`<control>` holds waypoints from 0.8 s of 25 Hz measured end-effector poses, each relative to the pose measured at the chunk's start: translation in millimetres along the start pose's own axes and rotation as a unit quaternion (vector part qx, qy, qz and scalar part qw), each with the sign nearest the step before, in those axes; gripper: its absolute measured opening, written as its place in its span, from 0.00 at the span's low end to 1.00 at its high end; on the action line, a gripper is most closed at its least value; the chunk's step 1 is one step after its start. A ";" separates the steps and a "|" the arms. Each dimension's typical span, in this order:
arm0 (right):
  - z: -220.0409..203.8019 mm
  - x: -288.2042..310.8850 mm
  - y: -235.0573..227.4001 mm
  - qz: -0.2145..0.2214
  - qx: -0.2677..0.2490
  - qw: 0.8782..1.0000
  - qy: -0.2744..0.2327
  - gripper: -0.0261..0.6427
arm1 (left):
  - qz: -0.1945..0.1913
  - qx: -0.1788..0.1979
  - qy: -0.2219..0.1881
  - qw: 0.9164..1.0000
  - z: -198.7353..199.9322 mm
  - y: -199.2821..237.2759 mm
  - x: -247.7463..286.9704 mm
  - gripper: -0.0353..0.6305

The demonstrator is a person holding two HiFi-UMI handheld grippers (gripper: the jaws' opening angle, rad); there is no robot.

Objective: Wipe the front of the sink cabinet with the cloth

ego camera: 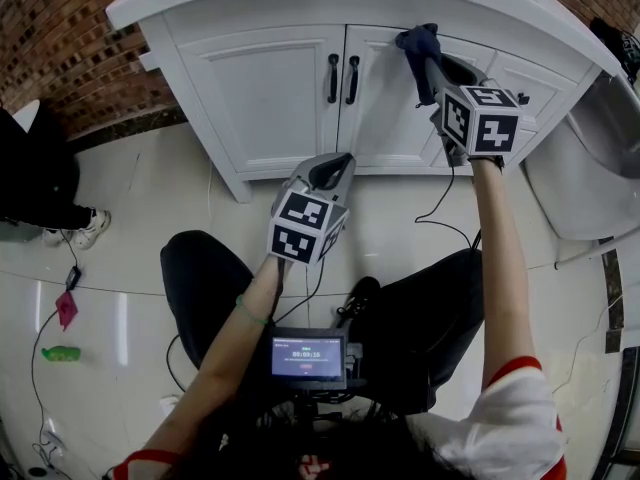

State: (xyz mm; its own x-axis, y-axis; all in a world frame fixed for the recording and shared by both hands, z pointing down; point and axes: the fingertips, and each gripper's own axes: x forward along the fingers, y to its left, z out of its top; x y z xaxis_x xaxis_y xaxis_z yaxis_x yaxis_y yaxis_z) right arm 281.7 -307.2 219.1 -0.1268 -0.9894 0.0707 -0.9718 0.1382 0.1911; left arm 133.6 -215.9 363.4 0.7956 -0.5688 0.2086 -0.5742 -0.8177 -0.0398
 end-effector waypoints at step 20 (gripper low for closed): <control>-286.1 46.9 59.9 0.006 0.081 0.962 0.261 0.13 | -0.003 -0.019 0.025 1.000 -30.7 11.4 7.0 0.08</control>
State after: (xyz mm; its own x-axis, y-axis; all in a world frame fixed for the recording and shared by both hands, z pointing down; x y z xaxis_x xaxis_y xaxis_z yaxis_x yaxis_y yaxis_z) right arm 274.4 -332.6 514.0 -0.0624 -0.8244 0.5625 -0.9944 0.0994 0.0353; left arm 126.7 -226.6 394.4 0.7895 -0.5572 0.2574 -0.5763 -0.8172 -0.0015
